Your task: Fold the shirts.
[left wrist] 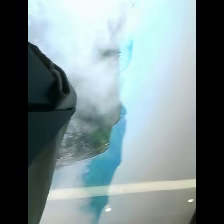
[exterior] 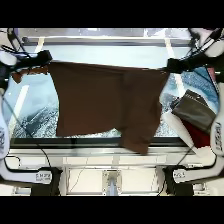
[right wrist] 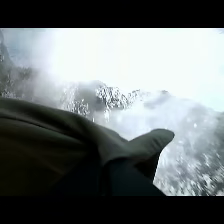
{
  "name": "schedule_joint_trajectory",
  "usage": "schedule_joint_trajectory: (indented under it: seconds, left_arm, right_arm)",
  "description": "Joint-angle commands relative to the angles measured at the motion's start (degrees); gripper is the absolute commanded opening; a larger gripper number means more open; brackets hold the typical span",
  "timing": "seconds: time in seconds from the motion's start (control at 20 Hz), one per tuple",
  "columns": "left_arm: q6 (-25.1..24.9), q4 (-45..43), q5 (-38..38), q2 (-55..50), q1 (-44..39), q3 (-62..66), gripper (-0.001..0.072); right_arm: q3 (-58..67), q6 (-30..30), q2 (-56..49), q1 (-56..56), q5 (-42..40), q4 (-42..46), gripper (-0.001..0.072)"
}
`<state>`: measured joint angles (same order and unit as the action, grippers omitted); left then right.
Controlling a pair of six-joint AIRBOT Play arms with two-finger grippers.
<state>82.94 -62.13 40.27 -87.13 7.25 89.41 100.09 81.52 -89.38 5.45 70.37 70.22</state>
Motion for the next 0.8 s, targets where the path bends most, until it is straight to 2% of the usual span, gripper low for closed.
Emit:
schedule_joint_trajectory:
  seconds: [0.0,0.1,0.15,0.2,0.25,0.3,0.4,0.6,0.65,0.75]
  left_arm:
    - [5.2,-1.68,-16.35,-8.85,-1.27,1.4,0.001]
    - [5.18,-1.31,-16.7,-11.37,-1.79,1.53,0.0012]
    - [5.18,-0.35,-16.7,-12.13,-2.01,1.53,0.0041]
    - [5.18,0.96,-16.79,-12.48,-2.19,1.53,0.0281]
    - [5.18,2.12,-16.92,-12.28,-2.21,1.55,0.0595]
    - [5.18,2.58,-16.57,-11.52,-1.95,1.55,0.0703]
    - [5.18,2.56,-11.3,-8.04,0.44,1.55,0.0698]
    - [5.16,-1.51,12.55,1.42,10.08,0.2,0.0698]
    - [5.2,-3.56,16.35,4.15,12.17,-2.23,0.0698]
    - [5.16,-4.55,17.86,10.82,15.08,-11.54,0.0698]
  right_arm:
    - [0.02,1.42,-11.69,-0.15,-14.71,-6.05,0.0015]
    - [0.02,1.44,-14.71,-0.5,-22.21,-9.75,0.0017]
    - [0.02,1.49,-15.74,-0.61,-24.81,-12.59,0.0031]
    - [0.02,1.49,-16.15,-0.61,-26.53,-15.04,0.0133]
    - [0.07,1.51,-16.13,-0.61,-27.41,-16.83,0.0324]
    - [0.66,1.51,-15.82,-0.44,-26.56,-17.53,0.0428]
    - [3.67,1.46,-14.43,1.16,-18.58,-15.5,0.0427]
    - [5.38,1.05,-6.47,8.24,5.27,-2.36,0.0427]
    - [4.13,-0.33,-3.82,9.99,9.57,-0.63,0.0427]
    - [-2.34,-3.69,3.26,13.46,13.81,0.57,0.0427]
